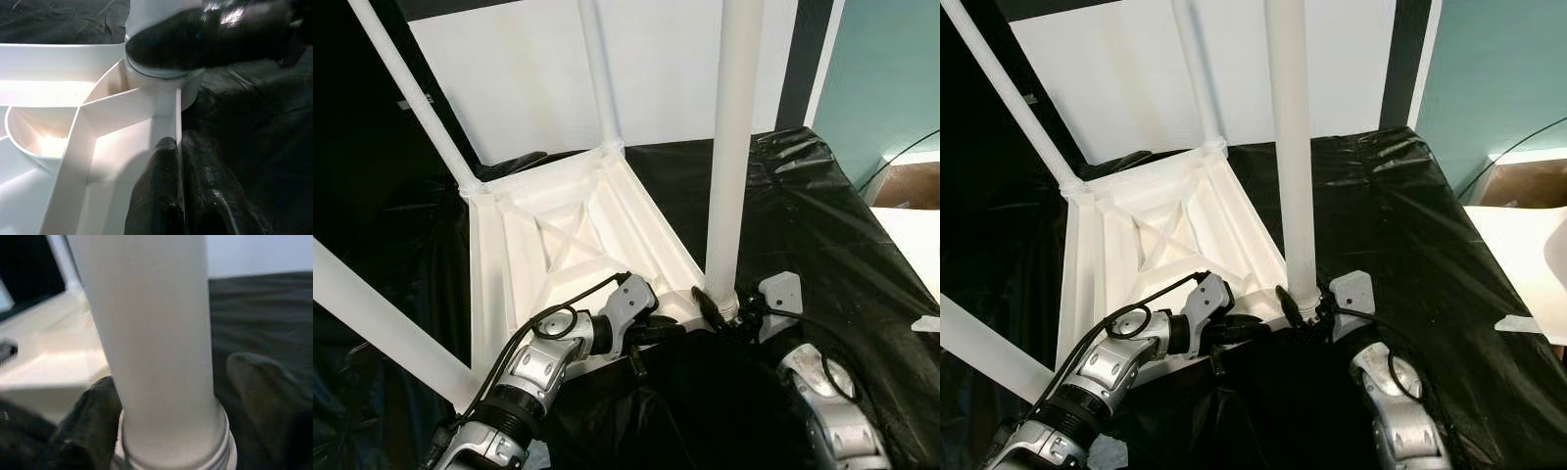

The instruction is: Building children table

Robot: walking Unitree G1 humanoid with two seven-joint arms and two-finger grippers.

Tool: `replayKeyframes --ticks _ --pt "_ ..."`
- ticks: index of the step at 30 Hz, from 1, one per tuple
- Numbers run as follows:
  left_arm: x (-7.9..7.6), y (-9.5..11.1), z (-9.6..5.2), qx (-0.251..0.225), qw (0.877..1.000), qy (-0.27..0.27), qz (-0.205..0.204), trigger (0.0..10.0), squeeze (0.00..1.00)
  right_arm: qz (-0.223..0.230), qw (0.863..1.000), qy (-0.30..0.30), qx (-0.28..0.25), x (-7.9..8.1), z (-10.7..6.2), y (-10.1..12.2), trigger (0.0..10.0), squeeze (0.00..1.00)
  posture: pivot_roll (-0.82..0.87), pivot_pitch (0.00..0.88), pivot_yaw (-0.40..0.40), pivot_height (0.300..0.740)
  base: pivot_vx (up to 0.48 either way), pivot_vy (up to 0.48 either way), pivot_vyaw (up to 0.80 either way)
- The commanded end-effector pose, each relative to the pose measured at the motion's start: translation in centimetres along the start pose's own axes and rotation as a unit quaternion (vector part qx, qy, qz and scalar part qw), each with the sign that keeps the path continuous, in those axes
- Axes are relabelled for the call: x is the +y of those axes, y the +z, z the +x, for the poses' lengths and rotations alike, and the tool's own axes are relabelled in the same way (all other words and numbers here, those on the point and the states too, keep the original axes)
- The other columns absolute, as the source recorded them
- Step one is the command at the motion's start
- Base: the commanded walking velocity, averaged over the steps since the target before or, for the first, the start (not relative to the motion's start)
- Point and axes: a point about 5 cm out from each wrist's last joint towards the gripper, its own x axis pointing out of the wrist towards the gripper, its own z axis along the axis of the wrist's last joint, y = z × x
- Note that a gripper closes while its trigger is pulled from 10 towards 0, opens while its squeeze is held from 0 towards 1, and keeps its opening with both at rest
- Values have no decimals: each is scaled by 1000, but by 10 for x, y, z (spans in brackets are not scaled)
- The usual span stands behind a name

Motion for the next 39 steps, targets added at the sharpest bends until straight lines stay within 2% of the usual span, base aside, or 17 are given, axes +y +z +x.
replayKeyframes --ticks 1,3,5,6,8,10,11,12,16,25,27,29,30,31,33,36,39 --pt "-18 -36 2 31 996 -42 -70 10000 0 2 999 35 -1 -2 5 2 10000 0 -72 0 87 740 0 0 0" --pt "-18 -36 2 31 996 -43 -70 10000 0 -2 998 56 -4 -3 6 5 10000 0 -73 0 85 740 0 0 0" --pt "-18 -35 3 29 996 -44 -69 10000 0 -24 990 137 -11 -2 10 12 10000 0 -73 0 85 740 0 0 0" --pt "-18 -35 3 29 996 -44 -69 10000 0 -24 990 137 -11 -2 10 12 10000 0 -73 0 85 740 0 0 0" --pt "-18 -34 4 28 996 -44 -70 10000 0 -41 978 205 -5 -1 15 16 10000 0 -75 0 83 740 0 0 0" --pt "-18 -34 4 28 996 -44 -69 10000 0 -50 971 234 3 -2 18 17 10000 0 -75 0 83 740 0 0 0" --pt "-18 -34 4 27 996 -43 -69 10000 0 -51 967 251 7 -3 18 17 4235 0 -73 0 81 740 0 0 0" --pt "-18 -34 4 27 996 -43 -69 10000 0 -45 962 268 10 -4 17 18 0 0 -68 0 79 740 0 0 0" --pt "-18 -34 4 26 996 -41 -70 10000 0 -34 954 298 24 -8 16 18 0 0 -68 0 79 740 0 0 0" --pt "-20 -36 2 23 996 -38 -80 10000 0 -6 960 276 34 -11 14 11 0 0 -68 0 82 740 0 0 0" --pt "-20 -35 4 23 996 -43 -77 10000 0 11 977 213 9 -7 16 5 0 0 -75 0 83 740 0 0 0" --pt "-20 -35 5 24 996 -44 -76 10000 0 12 983 182 -2 -6 17 3 0 0 -75 0 83 740 0 0 0" --pt "-20 -34 5 24 996 -44 -75 10000 0 7 996 87 -25 -10 18 2 0 0 -74 0 81 740 0 0 0" --pt "-20 -34 5 24 996 -44 -75 10000 0 7 996 87 -25 -10 18 2 0 0 -74 0 81 740 0 0 0" --pt "-20 -33 6 22 996 -45 -73 10000 0 -2 996 -50 -68 -5 13 7 0 0 -73 0 84 740 0 0 0" --pt "-20 -33 6 21 996 -46 -77 10000 0 4 991 -100 -84 4 11 12 0 0 -74 0 86 740 0 0 0" --pt "-22 -34 6 22 995 -48 -80 10000 0 5 989 -115 -89 9 13 16 0 0 -76 0 87 740 0 0 0"
